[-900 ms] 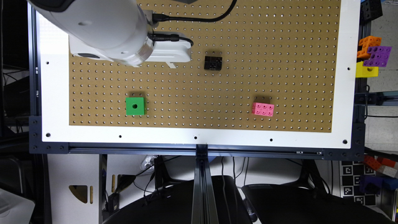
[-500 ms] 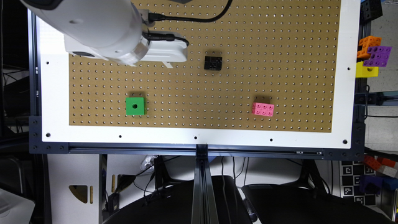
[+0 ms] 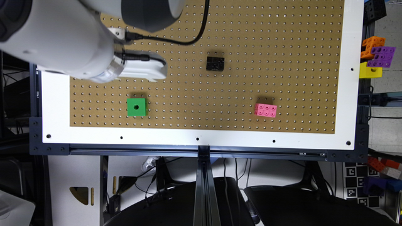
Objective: Pick up green block.
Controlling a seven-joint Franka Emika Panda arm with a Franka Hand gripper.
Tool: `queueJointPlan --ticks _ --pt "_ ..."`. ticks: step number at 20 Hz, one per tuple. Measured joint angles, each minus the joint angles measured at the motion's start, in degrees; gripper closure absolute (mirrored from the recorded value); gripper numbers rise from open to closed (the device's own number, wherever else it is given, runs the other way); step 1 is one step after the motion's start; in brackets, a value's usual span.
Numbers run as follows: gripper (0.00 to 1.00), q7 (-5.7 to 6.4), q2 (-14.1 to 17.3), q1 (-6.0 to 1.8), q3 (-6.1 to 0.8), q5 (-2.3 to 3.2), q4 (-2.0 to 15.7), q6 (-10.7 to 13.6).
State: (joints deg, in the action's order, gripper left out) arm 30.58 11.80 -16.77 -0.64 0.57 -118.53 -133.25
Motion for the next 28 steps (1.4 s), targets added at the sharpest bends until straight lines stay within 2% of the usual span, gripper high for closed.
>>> queueJointPlan --ticks 4,8,10,12,19,22,25,28 --pt "0.00 -0.56 1.40 -0.83 0.01 0.04 1.92 0.00" --pt "0.00 -2.80 3.24 -2.88 0.08 0.10 4.63 0.01" --pt "0.00 -3.55 4.67 -3.47 0.07 0.09 6.24 0.05" --pt "0.00 -3.59 5.50 -3.43 0.05 0.09 7.09 0.08" --pt "0.00 -3.59 6.85 -3.34 -0.10 0.09 7.29 -0.24" --pt "0.00 -3.59 9.60 -3.32 -0.28 0.09 7.52 -2.46" --pt "0.00 -3.59 11.79 -3.32 -0.34 0.09 9.13 -2.98" --pt "0.00 -3.59 12.22 -3.32 -0.37 0.09 9.94 -2.79"
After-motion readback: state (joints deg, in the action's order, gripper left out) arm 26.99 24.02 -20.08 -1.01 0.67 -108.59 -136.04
